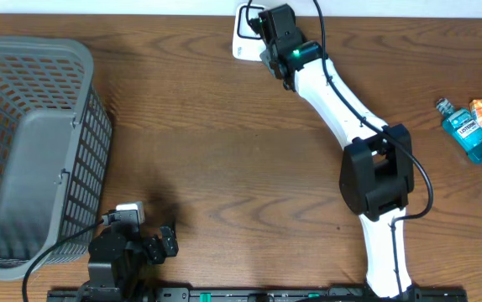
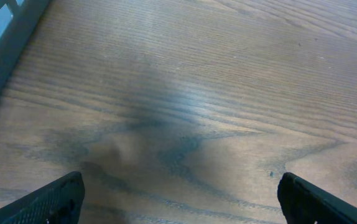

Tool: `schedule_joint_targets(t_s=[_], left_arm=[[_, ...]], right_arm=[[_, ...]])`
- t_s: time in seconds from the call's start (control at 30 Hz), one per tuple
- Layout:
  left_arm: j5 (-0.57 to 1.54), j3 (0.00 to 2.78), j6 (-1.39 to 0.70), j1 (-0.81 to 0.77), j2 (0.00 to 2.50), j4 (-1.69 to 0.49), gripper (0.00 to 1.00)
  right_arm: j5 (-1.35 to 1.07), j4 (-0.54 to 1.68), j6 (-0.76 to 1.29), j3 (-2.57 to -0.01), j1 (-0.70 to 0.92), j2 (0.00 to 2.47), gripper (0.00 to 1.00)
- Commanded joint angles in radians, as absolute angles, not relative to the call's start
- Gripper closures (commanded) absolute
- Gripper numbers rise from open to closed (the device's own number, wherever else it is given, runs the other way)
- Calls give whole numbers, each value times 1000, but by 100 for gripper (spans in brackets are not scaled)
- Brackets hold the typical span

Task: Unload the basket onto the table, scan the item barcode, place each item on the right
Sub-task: 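Hold the wipe pack up to the scanner with the right gripper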

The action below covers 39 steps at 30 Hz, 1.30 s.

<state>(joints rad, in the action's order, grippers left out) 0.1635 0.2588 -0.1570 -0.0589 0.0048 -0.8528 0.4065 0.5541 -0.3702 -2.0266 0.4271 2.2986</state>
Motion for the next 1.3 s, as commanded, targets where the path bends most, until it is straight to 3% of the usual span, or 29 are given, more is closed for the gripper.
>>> schedule_joint_targets(t_s=[0.0,0.27,0.77,1.0,1.27], left_arm=[[175,250,-155,-56,4,-885,1],[176,250,-155,-56,4,-885,1],[176,250,-155,-56,4,-885,1],[175,250,-155,-56,4,-885,1],[175,250,-155,-56,4,-885,1]], right_arm=[[477,545,-485,-2133,430,2365,99],[501,556,-563,-2404,443,2566,99],[446,389,-724,-2407,472,2612,99],[535,206,-975,-2381,457,2637,99],[437,218,-1216,-2346,451,2637,99]])
